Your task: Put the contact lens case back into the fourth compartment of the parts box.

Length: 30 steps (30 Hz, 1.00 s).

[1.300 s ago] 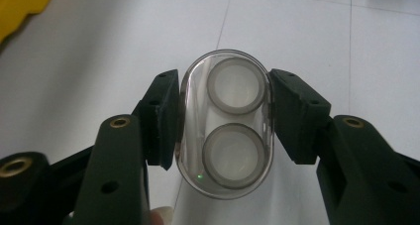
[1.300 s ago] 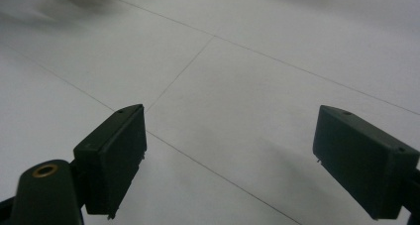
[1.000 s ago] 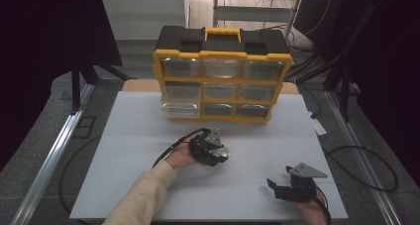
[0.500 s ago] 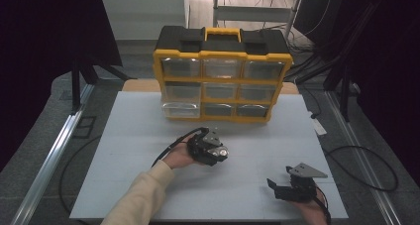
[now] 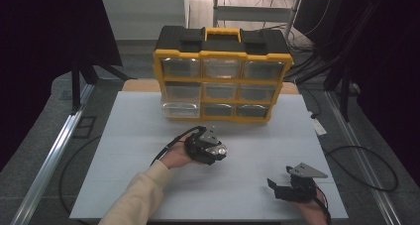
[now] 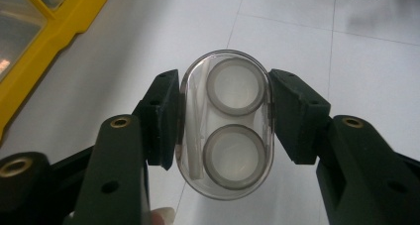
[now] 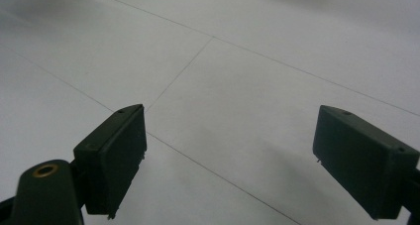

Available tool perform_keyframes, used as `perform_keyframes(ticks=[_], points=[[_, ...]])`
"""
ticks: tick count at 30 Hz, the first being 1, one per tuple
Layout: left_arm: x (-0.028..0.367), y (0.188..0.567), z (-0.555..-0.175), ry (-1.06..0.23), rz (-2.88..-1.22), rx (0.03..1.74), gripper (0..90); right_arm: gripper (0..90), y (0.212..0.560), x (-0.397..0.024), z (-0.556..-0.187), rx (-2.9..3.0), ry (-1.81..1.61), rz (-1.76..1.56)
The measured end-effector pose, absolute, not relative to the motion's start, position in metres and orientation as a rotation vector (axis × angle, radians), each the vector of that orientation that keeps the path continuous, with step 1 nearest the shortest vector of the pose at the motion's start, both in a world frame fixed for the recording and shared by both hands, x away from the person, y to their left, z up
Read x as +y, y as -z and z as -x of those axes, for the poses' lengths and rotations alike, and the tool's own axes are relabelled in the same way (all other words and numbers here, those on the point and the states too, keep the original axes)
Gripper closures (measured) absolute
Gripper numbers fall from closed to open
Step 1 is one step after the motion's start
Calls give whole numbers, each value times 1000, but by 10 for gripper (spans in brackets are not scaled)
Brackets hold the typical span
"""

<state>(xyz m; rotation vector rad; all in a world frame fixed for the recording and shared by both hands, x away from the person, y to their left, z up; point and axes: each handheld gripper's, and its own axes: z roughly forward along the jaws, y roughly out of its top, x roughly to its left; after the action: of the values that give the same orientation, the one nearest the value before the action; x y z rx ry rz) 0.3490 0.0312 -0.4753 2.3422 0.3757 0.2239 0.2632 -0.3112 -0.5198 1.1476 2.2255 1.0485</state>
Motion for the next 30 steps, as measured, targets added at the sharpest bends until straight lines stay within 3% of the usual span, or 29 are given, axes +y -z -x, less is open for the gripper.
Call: perform_keyframes(ticks=[30], points=[[45, 457, -340, -245, -2257, 394, 482, 140, 520, -311, -263, 2229, -1040, -1147]])
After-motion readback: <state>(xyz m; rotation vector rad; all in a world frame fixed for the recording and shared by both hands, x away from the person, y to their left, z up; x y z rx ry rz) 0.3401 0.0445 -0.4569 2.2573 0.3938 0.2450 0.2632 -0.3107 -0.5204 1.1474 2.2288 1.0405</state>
